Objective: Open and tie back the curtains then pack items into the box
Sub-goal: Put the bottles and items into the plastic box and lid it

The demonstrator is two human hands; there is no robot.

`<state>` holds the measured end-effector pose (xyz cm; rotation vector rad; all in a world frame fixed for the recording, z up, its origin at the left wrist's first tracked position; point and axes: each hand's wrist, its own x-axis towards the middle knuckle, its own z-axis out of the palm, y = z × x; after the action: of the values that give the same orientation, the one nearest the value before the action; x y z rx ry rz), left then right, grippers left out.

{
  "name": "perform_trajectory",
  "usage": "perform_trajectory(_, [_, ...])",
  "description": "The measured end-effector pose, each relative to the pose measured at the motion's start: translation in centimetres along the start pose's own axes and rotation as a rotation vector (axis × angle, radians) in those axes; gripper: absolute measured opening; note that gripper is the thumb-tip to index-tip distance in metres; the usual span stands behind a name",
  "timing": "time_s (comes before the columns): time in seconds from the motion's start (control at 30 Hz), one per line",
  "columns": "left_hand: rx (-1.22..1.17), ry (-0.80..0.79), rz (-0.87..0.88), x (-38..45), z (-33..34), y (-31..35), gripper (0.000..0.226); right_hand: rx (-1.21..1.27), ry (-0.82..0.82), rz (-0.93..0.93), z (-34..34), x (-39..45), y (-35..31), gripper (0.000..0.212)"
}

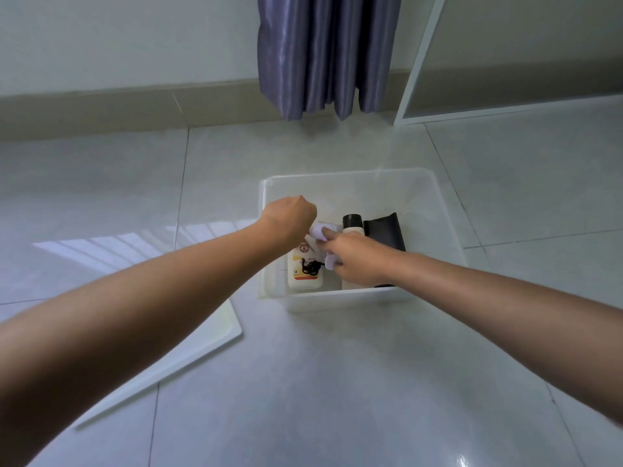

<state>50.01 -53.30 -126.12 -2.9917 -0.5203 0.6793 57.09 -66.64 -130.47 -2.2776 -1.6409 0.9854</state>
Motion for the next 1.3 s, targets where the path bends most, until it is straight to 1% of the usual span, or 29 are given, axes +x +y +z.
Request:
perform_trajectory(0.07, [-0.012,-0.047,0.013,-0.1,0.0,0.3,0.018,0.010,0.002,0.001,0.2,0.5,0.2,0.024])
perform_trajectory(0.13, [-0.004,-0.143,0.039,-0.4,0.3,0.8,0.037,-0.047,0.014,-0.039,0.3,0.7,0.7,0.018])
perform_trajectory(0.2, [-0.008,-0.219,0.060,-0.6,1.1,1.4,0.057,-0.094,0.015,-0.059,0.4,0.8,1.3,0.022])
perform_trajectory(0.3, [0.035,-0.238,0.083,-0.9,2.4,1.9,0.081,-0.075,0.026,-0.059,0.1,0.5,1.3,0.025])
perform_trajectory(0.37, [0.086,-0.197,0.083,-0.8,3.2,1.8,0.088,-0.103,0.030,-0.069,0.1,0.6,1.3,0.024])
perform_trajectory(0.47, [0.195,-0.109,0.102,-0.5,4.0,1.6,0.091,-0.144,0.033,-0.075,0.2,0.6,1.4,0.018])
perform_trajectory(0.53, [0.233,-0.086,0.089,-0.4,4.1,1.7,0.088,-0.130,0.034,-0.046,0.1,0.7,1.3,0.016])
perform_trajectory(0.6, [0.250,-0.076,0.065,-0.4,4.1,2.0,0.084,-0.096,0.029,-0.020,0.0,0.8,1.3,0.019])
perform_trajectory(0.7, [0.255,-0.056,0.061,-0.5,4.2,2.0,0.081,-0.034,-0.008,0.009,-0.1,1.2,1.6,0.012])
perform_trajectory(0.8, [0.247,-0.059,0.077,-0.6,4.4,1.9,0.080,-0.012,-0.016,0.004,0.1,1.1,2.1,0.021])
perform_trajectory(0.87, [0.231,-0.076,0.078,-0.7,4.5,1.8,0.079,-0.029,-0.008,-0.003,-0.5,0.2,1.9,0.018])
perform_trajectory(0.9, [0.220,-0.084,0.074,-0.7,4.4,1.7,0.076,-0.025,0.034,-0.012,-1.2,-0.4,1.7,0.014])
perform_trajectory(0.93, [0.204,-0.072,0.070,-0.8,4.2,1.5,0.069,-0.005,0.116,-0.020,-2.2,-1.3,1.6,0.020])
perform_trajectory(0.97, [0.184,-0.044,0.067,-0.9,3.9,1.5,0.059,0.036,0.231,-0.022,-3.4,-2.5,1.7,0.026])
perform_trajectory(1.03, [0.168,0.036,0.080,-1.1,3.0,1.9,0.038,0.160,0.505,0.008,-5.9,-5.6,2.8,0.023])
perform_trajectory(1.1, [0.137,0.168,0.132,-1.3,2.0,2.8,0.027,0.231,0.749,0.091,-7.2,-9.4,5.1,0.017])
perform_trajectory(1.13, [0.092,0.270,0.168,-1.3,1.6,3.4,0.024,0.241,0.841,0.159,-7.1,-11.4,6.9,0.016])
perform_trajectory(1.2, [-0.086,0.448,0.259,-1.5,0.6,5.1,0.028,0.226,0.944,0.330,-6.0,-15.5,10.7,0.015])
perform_trajectory(1.27, [-0.211,0.577,0.375,-1.6,-0.2,7.3,0.041,0.197,0.971,0.510,-3.6,-19.7,14.3,0.017])
perform_trajectory(1.3, [-0.221,0.620,0.427,-1.6,-0.5,8.5,0.044,0.180,0.976,0.588,-2.2,-21.7,15.7,0.019])
